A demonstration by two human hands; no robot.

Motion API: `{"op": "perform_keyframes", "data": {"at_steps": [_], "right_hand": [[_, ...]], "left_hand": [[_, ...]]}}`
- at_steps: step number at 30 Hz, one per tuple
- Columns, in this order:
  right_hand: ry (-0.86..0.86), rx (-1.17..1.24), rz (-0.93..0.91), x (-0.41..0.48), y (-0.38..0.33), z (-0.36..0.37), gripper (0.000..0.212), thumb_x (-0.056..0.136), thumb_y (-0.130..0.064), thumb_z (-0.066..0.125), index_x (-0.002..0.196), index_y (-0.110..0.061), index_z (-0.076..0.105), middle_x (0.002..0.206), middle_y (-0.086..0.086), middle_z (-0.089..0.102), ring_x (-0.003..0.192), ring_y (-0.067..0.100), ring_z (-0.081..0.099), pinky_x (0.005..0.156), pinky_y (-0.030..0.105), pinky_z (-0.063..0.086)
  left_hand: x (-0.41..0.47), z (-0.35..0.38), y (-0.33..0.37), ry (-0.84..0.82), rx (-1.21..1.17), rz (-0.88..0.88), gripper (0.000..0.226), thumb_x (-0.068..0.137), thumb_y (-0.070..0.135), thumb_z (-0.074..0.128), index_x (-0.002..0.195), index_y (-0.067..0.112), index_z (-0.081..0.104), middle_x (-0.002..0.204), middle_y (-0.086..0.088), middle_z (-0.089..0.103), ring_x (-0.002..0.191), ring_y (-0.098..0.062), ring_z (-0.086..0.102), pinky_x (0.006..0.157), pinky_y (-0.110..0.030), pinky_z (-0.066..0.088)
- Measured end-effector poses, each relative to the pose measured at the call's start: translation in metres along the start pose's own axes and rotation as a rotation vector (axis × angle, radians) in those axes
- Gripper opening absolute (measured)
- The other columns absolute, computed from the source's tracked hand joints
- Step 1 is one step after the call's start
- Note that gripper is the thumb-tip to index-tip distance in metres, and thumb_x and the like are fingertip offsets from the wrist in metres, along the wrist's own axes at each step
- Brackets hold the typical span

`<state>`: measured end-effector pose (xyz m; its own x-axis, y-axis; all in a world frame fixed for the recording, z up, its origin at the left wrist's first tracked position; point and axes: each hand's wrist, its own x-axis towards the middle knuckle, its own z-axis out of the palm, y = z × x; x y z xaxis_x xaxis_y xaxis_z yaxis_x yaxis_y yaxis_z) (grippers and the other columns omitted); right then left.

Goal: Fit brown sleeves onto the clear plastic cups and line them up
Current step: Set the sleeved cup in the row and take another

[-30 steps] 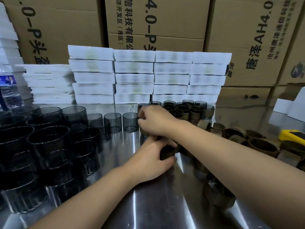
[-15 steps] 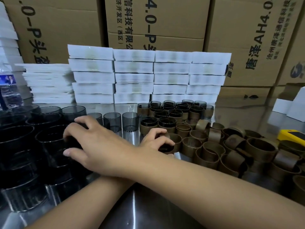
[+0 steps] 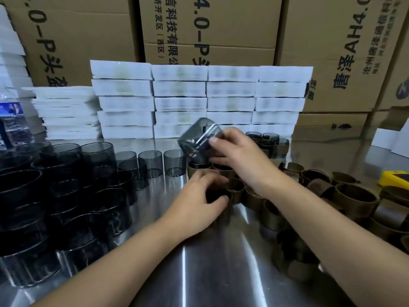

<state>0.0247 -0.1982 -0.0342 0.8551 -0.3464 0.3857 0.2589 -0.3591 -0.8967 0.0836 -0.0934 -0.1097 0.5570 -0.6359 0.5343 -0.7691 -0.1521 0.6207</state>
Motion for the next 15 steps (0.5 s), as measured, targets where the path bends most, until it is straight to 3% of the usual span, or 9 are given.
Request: {"op": "perform_keyframes", "data": {"at_steps": [5,8,12,15], "right_hand": [[0.023,0.515,0.171,-0.004,0.011,-0.029,0.016,0.099,-0.013,0.044,0.104,0.000,0.052,0.091,0.015,0.063,0.078,0.025,0.065,0.077,0.035,0.057],[0.000,0.625,0.211,-0.004,0.012,-0.033,0.019,0.098,-0.015,0.043,0.105,-0.001,0.053,0.089,0.017,0.062,0.079,0.028,0.062,0.076,0.035,0.056],[-0.026,0.708,0.238,-0.006,0.015,-0.033,0.013,0.095,-0.015,0.046,0.099,-0.003,0.052,0.087,0.019,0.063,0.075,0.028,0.064,0.071,0.035,0.058],[-0.068,0.680,0.269,-0.006,0.019,-0.033,0.018,0.094,-0.017,0.047,0.104,-0.003,0.052,0.086,0.018,0.064,0.069,0.025,0.067,0.067,0.032,0.060]], "left_hand": [[-0.001,0.001,-0.004,0.024,-0.011,-0.004,0.032,0.083,0.012,0.069,0.112,0.024,0.063,0.117,0.014,0.050,0.108,0.007,0.047,0.093,0.002,0.026],[0.000,0.001,-0.006,0.017,-0.018,-0.009,0.032,0.083,0.011,0.069,0.108,0.031,0.061,0.117,0.015,0.051,0.111,0.004,0.050,0.098,-0.008,0.033],[0.001,-0.001,-0.007,0.101,-0.021,-0.043,0.041,0.083,0.013,0.068,0.100,0.047,0.052,0.114,0.018,0.051,0.107,0.004,0.053,0.092,-0.012,0.037],[0.006,-0.002,-0.007,0.237,-0.172,-0.192,0.043,0.080,0.010,0.071,0.103,0.041,0.053,0.114,0.009,0.060,0.109,-0.006,0.056,0.097,-0.025,0.043]]}}
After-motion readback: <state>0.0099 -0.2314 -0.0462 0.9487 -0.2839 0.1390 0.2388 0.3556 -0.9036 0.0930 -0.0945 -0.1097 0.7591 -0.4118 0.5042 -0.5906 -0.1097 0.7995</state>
